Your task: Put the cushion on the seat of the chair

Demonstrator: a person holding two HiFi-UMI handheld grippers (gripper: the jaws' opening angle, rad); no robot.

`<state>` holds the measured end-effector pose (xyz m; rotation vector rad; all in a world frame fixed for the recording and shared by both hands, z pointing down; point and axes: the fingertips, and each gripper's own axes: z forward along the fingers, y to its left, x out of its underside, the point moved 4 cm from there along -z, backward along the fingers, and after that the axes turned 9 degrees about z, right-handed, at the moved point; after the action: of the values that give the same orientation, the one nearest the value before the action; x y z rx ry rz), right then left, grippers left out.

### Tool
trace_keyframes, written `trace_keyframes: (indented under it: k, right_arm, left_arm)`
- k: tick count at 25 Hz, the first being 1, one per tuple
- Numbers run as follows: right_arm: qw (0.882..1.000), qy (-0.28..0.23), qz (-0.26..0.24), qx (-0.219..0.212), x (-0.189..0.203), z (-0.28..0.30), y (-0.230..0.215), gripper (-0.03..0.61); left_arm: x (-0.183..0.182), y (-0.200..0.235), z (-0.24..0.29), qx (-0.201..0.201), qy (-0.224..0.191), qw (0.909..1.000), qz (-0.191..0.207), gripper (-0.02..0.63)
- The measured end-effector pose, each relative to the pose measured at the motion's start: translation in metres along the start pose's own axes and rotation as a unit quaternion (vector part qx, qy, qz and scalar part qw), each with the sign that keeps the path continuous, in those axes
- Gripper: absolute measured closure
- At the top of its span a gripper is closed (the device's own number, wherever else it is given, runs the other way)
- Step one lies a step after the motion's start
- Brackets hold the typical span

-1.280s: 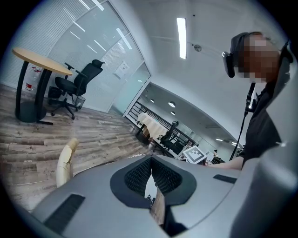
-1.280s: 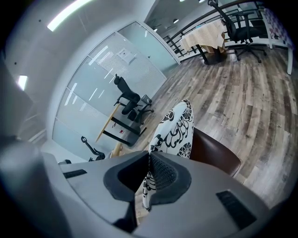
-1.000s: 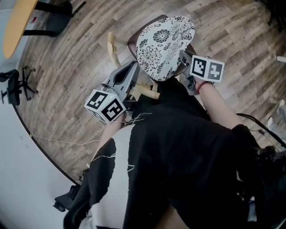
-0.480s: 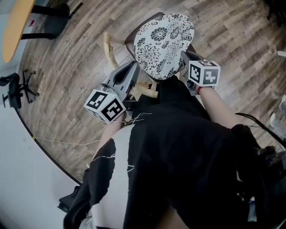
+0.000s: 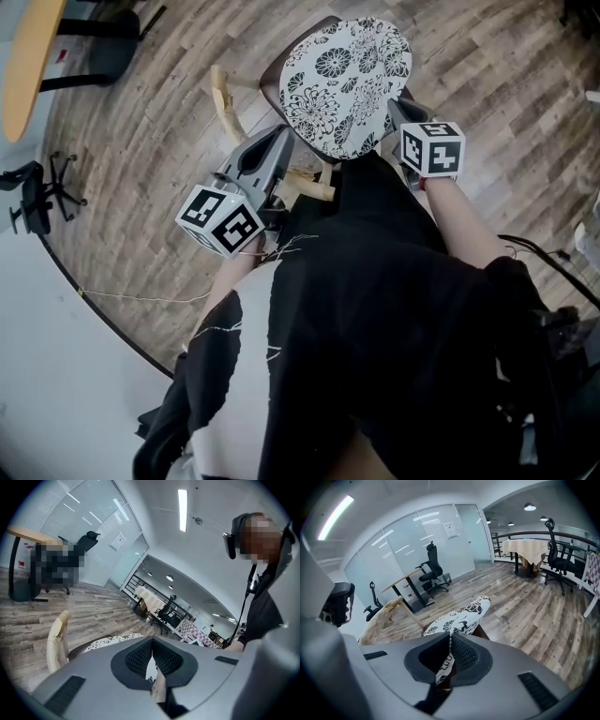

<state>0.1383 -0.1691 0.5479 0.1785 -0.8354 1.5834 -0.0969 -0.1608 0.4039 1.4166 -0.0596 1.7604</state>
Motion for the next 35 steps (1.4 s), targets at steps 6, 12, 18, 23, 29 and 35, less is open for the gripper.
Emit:
trace_keyframes:
  k: [6,12,18,23,29,35]
  right_arm:
    - [1.0,-0.013,-0.01,0.011,0.007,0.007,-0.008,0.558]
    - [0.999,-0.027,0.006,0.036,0.016,0.011,-0.022,0.558]
    - [0.997,-0.034,0.023,0.062,0.025,0.015,-0.041,0.558]
    - [0.996,-0.03,0.041,0.075,0.038,0.014,-0.046,0.558]
    - [0.994,-0.013,0.055,0.089,0.052,0.018,-0.056,0.558]
    - [0.993,0.002,0.06,0.099,0.055,0.025,-0.064,0.558]
  left_arm:
    - [0.009,0.006,-0.002,0.008,0.02,0.9998,0.002,0.6]
    - [0.021,0.015,-0.005,0.017,0.04,0.999,0.0,0.6]
    - [0.031,0.023,-0.002,0.029,0.053,0.9982,-0.001,0.6]
    - [0.034,0.027,0.004,0.042,0.06,0.9973,-0.004,0.6]
    - [0.034,0.03,0.012,0.051,0.064,0.9966,-0.007,0.6]
    - [0.03,0.037,0.015,0.046,0.066,0.9967,-0.007,0.6]
